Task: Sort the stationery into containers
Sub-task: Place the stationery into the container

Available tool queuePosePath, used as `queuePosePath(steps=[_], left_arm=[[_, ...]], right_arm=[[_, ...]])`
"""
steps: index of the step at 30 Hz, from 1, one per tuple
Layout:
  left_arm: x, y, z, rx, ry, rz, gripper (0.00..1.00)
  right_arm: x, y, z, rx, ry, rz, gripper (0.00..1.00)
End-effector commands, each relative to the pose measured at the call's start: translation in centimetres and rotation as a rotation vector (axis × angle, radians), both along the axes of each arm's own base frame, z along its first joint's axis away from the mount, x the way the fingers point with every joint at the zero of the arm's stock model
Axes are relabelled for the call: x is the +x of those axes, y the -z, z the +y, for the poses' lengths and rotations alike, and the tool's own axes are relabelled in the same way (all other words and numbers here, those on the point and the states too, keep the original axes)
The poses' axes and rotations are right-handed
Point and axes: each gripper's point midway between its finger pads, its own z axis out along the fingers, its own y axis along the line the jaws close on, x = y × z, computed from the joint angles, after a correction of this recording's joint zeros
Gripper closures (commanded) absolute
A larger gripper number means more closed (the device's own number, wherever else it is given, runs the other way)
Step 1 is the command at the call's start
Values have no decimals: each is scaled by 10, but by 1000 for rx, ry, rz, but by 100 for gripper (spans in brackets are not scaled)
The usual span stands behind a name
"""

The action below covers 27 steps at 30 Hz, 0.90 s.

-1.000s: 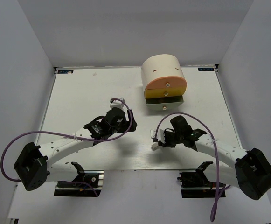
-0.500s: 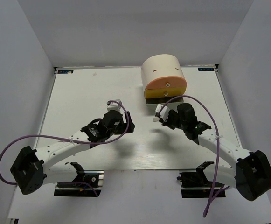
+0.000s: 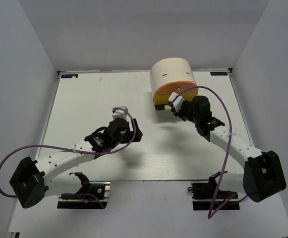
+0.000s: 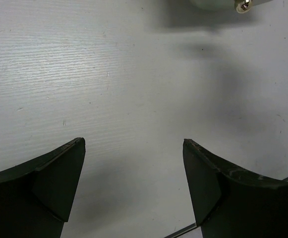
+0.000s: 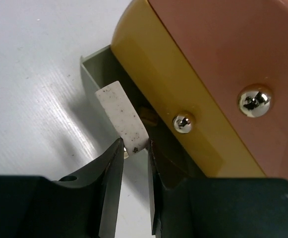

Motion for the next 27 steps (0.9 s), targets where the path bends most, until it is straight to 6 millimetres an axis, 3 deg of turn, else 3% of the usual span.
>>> queuePosePath(steps=[1,5,7,8,9,12,15,18,27], left_arm=[[0,-4,5,-12,-21,-16,11],[0,-4,5,-12,-21,-16,11],[0,-7,5,-26,-26,-18,11],[0,-7,5,-26,-26,-18,11],[1,-7,6,-22,-33,-23,11],[0,-6,8,-22,-33,-23,11],[0,-6,8,-22,-33,-23,11],[0,-3,8,-15,-33,-17,11],[2,-3,5,-15,-33,-17,11]], right_arm=[[26,-24,3,12,4,-84,100],[43,-26,8,-12,-11,-96,100],[49,-17,10,-27,-14,-78,100],[54,-22,9,-29,-14,-89,98],[56,-12,11,-43,-16,-66,96],[64,-8,8,-57,-6,-57,86],[67,-7,6,-64,1,-52,71],[66,0,3,-74,10,-36,64],[61,6,-3,-67,22,-16,58]])
